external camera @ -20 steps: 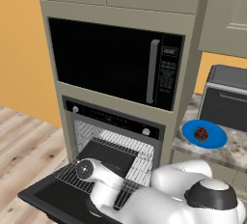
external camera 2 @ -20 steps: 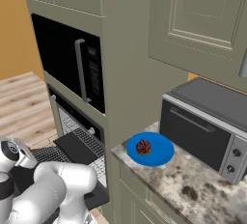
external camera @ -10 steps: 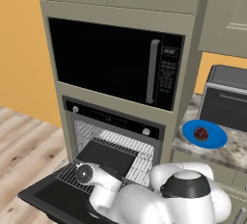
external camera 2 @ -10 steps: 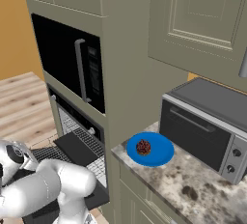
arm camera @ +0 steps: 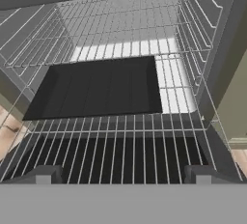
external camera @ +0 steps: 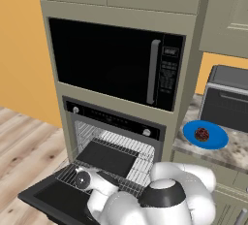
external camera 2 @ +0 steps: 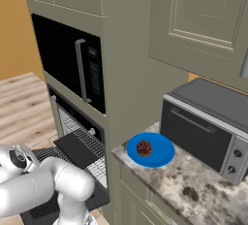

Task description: Take the baked cake out of the oven and place it on the plate for cooling. Then close the oven door.

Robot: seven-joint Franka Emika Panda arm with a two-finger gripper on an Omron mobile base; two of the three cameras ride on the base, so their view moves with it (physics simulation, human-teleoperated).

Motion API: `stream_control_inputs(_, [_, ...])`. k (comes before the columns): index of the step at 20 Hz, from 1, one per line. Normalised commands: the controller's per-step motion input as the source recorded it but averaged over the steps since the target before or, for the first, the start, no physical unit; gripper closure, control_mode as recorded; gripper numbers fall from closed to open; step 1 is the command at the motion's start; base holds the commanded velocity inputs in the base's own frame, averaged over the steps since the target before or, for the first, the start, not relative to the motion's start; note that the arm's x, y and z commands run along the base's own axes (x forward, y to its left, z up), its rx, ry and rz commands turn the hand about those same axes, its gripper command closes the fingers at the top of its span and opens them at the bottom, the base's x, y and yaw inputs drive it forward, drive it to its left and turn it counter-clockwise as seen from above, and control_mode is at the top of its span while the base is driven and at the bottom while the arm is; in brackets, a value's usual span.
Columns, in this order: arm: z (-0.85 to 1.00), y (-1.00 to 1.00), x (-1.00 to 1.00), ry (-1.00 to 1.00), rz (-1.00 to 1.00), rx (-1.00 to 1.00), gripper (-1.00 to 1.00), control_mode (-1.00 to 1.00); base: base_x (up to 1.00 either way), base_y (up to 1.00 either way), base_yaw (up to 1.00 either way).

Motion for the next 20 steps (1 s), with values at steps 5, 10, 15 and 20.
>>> stream_control_inputs(5, [-0.36, 0.04, 0.09, 0.0, 0.0, 0.0, -1.0, -1.0, 0.0, 0.0, 0.0])
stream_control_inputs(10, [-0.32, 0.02, 0.02, 0.0, 0.0, 0.0, -1.0, -1.0, 0.0, 0.0, 0.0])
stream_control_inputs(15, [-0.26, 0.02, 0.0, 0.0, 0.0, 0.0, -1.0, -1.0, 0.0, 0.0, 0.0])
stream_control_inputs(20, [-0.23, 0.08, 0.0, 0.0, 0.0, 0.0, -1.0, -1.0, 0.0, 0.0, 0.0])
